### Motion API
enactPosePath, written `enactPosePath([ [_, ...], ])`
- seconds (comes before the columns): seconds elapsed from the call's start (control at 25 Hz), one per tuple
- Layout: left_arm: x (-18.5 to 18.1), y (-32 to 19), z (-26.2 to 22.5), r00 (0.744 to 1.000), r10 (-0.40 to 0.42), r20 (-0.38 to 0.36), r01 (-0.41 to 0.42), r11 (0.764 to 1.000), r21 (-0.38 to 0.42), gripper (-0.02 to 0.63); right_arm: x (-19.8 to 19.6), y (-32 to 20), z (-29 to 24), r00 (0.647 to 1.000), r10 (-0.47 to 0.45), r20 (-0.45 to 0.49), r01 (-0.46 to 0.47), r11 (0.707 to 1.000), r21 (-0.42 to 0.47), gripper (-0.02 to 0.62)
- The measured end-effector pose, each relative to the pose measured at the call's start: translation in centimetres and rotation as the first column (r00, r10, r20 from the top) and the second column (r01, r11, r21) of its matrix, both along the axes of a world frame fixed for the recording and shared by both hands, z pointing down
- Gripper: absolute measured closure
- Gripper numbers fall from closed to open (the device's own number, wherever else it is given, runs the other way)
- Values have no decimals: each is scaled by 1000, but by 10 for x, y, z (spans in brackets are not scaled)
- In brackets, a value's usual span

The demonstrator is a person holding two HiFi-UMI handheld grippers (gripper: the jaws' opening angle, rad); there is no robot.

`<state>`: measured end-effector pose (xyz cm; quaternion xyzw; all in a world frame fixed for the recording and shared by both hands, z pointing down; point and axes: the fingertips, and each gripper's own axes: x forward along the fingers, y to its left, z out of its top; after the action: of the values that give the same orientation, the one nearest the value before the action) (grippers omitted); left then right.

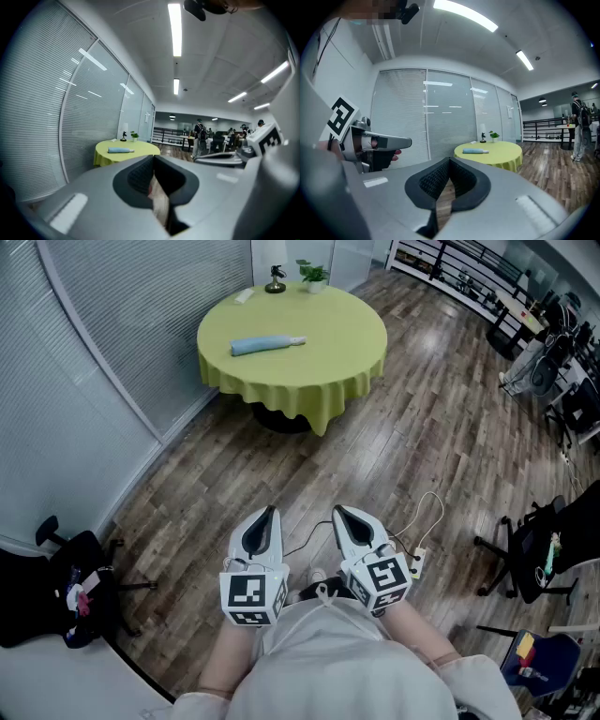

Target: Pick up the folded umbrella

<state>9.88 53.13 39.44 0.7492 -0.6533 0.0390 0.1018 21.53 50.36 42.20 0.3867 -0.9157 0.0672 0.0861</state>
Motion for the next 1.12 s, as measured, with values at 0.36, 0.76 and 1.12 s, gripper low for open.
enactPosePath([
  [0.36,2,3,1,998,61,3,-61,998,18,600,-12,2,2,1000,-6,-3,6,1000,-10,597],
  [0.76,-8,0,14,999,38,-33,-39,999,-18,600,-18,-1,10,1000,7,23,-6,999,-54,597],
  [1.12,-49,-49,44,999,-31,-30,28,996,-87,600,-58,-58,40,998,-62,30,65,992,-112,596],
])
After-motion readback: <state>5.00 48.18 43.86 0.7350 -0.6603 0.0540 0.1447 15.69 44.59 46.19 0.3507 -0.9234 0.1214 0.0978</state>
